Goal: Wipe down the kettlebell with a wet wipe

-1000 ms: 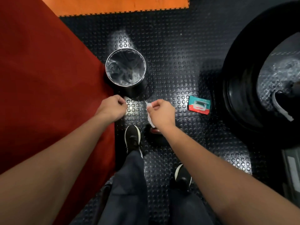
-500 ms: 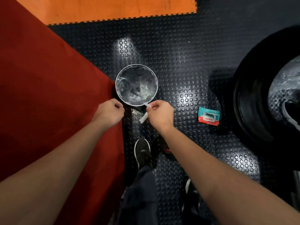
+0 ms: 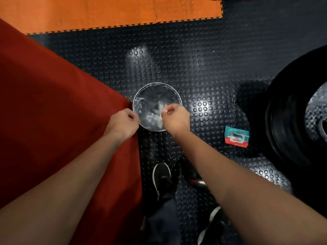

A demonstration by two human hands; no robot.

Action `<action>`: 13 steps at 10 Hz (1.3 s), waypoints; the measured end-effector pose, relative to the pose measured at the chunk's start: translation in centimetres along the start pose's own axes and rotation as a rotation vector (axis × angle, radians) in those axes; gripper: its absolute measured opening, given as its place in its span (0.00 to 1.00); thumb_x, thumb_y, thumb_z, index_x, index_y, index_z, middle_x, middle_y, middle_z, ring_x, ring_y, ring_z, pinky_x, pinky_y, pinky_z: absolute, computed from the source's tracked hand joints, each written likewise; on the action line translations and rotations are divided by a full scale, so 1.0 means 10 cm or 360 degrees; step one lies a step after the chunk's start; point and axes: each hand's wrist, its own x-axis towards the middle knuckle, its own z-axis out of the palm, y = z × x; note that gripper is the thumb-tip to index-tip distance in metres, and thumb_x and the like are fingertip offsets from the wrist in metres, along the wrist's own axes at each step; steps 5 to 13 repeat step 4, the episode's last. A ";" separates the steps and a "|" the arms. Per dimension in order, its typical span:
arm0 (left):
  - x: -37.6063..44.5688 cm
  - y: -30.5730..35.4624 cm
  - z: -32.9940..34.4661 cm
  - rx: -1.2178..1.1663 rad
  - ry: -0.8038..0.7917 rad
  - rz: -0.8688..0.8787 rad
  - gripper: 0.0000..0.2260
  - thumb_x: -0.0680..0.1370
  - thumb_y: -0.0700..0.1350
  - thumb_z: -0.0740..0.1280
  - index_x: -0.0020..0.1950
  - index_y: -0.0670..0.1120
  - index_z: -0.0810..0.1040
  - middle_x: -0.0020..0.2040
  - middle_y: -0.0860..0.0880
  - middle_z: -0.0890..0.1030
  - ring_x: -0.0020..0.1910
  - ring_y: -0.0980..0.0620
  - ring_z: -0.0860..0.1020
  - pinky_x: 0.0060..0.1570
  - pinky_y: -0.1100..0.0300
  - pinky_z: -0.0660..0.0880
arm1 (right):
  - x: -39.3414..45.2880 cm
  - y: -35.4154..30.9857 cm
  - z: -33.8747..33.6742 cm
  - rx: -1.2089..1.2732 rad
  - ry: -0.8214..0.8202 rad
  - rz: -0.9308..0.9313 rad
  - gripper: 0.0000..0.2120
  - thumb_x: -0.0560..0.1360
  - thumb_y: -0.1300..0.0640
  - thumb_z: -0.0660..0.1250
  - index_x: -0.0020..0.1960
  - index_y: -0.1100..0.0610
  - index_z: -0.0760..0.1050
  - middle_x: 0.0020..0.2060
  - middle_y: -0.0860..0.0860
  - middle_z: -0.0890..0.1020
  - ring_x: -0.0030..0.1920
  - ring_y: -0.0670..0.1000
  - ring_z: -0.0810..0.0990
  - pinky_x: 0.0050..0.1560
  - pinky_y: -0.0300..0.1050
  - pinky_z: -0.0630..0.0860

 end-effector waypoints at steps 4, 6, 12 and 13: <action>0.21 0.05 -0.08 -0.0029 -0.0015 -0.0009 0.05 0.76 0.50 0.65 0.47 0.52 0.80 0.44 0.53 0.83 0.46 0.50 0.80 0.51 0.57 0.76 | 0.24 0.04 0.21 -0.0044 -0.0239 0.0219 0.17 0.76 0.60 0.68 0.63 0.49 0.74 0.45 0.48 0.82 0.37 0.47 0.79 0.37 0.42 0.77; 0.21 0.05 -0.08 -0.0029 -0.0015 -0.0009 0.05 0.76 0.50 0.65 0.47 0.52 0.80 0.44 0.53 0.83 0.46 0.50 0.80 0.51 0.57 0.76 | 0.24 0.04 0.21 -0.0044 -0.0239 0.0219 0.17 0.76 0.60 0.68 0.63 0.49 0.74 0.45 0.48 0.82 0.37 0.47 0.79 0.37 0.42 0.77; 0.21 0.05 -0.08 -0.0029 -0.0015 -0.0009 0.05 0.76 0.50 0.65 0.47 0.52 0.80 0.44 0.53 0.83 0.46 0.50 0.80 0.51 0.57 0.76 | 0.24 0.04 0.21 -0.0044 -0.0239 0.0219 0.17 0.76 0.60 0.68 0.63 0.49 0.74 0.45 0.48 0.82 0.37 0.47 0.79 0.37 0.42 0.77; 0.21 0.05 -0.08 -0.0029 -0.0015 -0.0009 0.05 0.76 0.50 0.65 0.47 0.52 0.80 0.44 0.53 0.83 0.46 0.50 0.80 0.51 0.57 0.76 | 0.24 0.04 0.21 -0.0044 -0.0239 0.0219 0.17 0.76 0.60 0.68 0.63 0.49 0.74 0.45 0.48 0.82 0.37 0.47 0.79 0.37 0.42 0.77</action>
